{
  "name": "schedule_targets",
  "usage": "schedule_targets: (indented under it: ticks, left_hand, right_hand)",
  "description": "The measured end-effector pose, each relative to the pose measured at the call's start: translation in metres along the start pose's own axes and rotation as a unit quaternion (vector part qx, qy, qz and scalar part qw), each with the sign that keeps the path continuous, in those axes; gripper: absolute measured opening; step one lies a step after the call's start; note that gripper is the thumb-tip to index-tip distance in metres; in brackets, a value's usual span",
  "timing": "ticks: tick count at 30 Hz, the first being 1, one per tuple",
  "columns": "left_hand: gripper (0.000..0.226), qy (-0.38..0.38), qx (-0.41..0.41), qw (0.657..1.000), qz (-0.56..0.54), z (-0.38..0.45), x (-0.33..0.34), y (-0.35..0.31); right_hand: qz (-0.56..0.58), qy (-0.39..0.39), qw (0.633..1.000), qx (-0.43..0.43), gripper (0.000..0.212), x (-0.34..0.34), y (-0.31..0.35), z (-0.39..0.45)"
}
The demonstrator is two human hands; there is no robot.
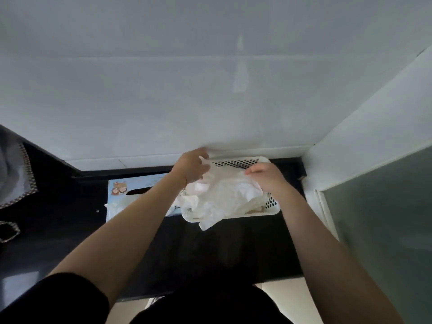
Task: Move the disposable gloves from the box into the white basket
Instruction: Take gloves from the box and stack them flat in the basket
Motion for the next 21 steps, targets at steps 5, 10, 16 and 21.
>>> schedule_targets:
  ticks: [5, 10, 16, 21]
  left_hand:
    - [0.029, -0.16, 0.187, 0.944, 0.219, -0.025, 0.043, -0.036]
    - [0.07, -0.043, 0.197, 0.909, 0.364, -0.038, 0.112, -0.011]
    - [0.108, -0.018, 0.154, 0.894, 0.421, -0.014, 0.115, 0.023]
    - [0.117, -0.015, 0.168, 0.874, 0.455, -0.003, 0.114, 0.028]
  right_hand:
    - [-0.08, 0.006, 0.997, -0.01, 0.039, -0.004, -0.03, 0.014]
    - [-0.149, 0.022, 0.988, -0.038, 0.051, -0.003, -0.04, 0.02]
    - [-0.329, 0.05, 0.939, -0.085, 0.041, 0.011, -0.039, 0.019]
    - [-0.413, 0.035, 0.904, -0.11, 0.044, 0.026, -0.041, 0.017]
Point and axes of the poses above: each hand's wrist, its own z-axis towards the middle knuckle, its own x-axis out of the palm, y = z × x, the point moved 7 cm from there along z, towards the middle knuckle, and after that the axes turned 8 degrees about -x, right-handed, at the moved point
